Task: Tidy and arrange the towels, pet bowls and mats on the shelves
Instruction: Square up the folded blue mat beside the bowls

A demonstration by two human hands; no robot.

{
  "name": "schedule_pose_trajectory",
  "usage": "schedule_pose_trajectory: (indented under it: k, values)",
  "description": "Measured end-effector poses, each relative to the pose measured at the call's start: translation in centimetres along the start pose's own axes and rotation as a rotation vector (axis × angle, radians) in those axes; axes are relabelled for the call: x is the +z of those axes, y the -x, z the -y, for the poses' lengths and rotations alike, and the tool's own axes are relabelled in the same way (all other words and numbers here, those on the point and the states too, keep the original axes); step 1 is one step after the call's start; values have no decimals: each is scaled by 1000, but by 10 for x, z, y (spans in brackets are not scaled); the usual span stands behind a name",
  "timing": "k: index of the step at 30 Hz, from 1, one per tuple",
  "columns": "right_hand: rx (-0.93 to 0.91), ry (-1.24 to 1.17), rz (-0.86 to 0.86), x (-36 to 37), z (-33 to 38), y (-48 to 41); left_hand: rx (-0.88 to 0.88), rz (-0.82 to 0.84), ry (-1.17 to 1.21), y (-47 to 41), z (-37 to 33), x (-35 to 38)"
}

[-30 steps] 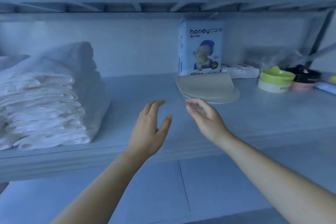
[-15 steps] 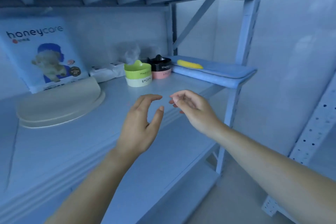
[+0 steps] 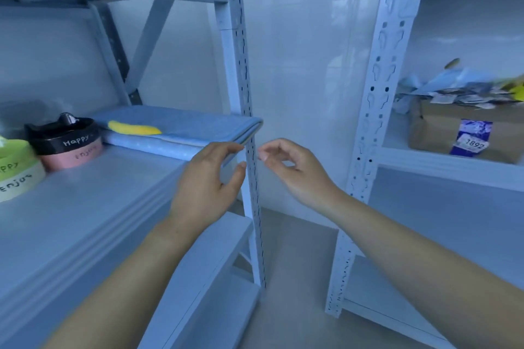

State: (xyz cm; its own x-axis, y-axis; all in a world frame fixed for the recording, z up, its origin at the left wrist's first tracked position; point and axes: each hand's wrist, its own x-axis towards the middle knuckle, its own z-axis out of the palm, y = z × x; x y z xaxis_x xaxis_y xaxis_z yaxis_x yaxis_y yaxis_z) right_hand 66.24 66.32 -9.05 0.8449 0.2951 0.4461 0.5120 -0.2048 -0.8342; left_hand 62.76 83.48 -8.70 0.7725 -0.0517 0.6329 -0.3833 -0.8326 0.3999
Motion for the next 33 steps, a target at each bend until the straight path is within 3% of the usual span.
schedule_pose_trajectory:
  k: [6,16,22,28,33]
  values:
    - [9,88,29,-5,-48,-42,8,50,-82,-52,36,30]
    - [-183,313,145,16,-110,-150,-110,176,-132,-104,114,49]
    - [-312,346,157,22,-122,-193,-154,261,-125,-129,121,57]
    - [-422,577,327,32,-141,-214,-189,295,-184,-133,135,65]
    - [-511,536,405,33,-157,-227,-201,260,-259,-129,135,70]
